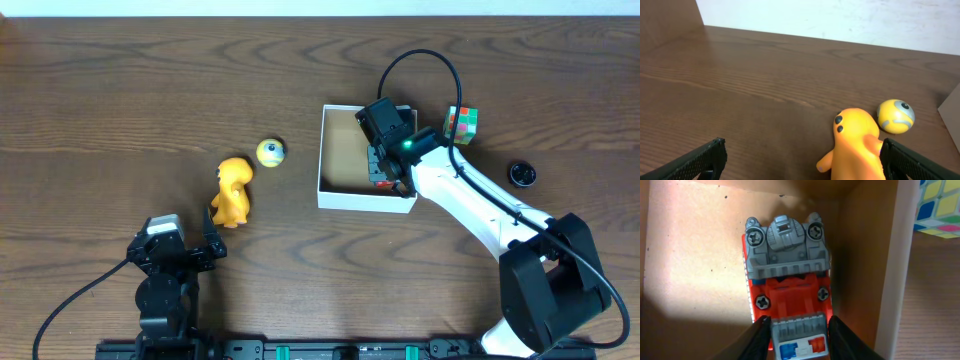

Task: Pack container
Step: 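Lower the toy vehicle into the box and open the right gripper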

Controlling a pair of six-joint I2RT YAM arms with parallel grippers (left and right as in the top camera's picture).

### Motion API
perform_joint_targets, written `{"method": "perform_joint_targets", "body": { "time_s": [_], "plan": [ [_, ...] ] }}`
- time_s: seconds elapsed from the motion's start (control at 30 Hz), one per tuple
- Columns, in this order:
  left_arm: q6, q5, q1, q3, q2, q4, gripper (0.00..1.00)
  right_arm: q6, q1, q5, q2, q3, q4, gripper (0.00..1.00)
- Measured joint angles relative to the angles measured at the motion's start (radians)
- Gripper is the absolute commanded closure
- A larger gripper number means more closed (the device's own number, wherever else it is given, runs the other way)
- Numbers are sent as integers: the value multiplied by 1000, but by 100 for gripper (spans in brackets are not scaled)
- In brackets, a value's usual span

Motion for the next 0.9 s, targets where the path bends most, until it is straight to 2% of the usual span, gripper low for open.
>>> {"method": "perform_joint_targets", "body": {
  "time_s": [0.23, 0.53, 0.8, 0.9],
  "plan": [
    [0, 0, 0, 0, 0, 0, 2, 3, 8, 0, 0, 14, -36, 60],
    [0, 0, 0, 0, 0, 0, 2, 18, 11, 0, 0, 158, -164, 61],
    [0, 0, 0, 0, 0, 0, 2, 24, 19, 0, 0, 165, -175, 41],
    [0, 0, 0, 0, 0, 0, 2, 16, 19, 1, 0, 165, -177, 41]
  ]
}}
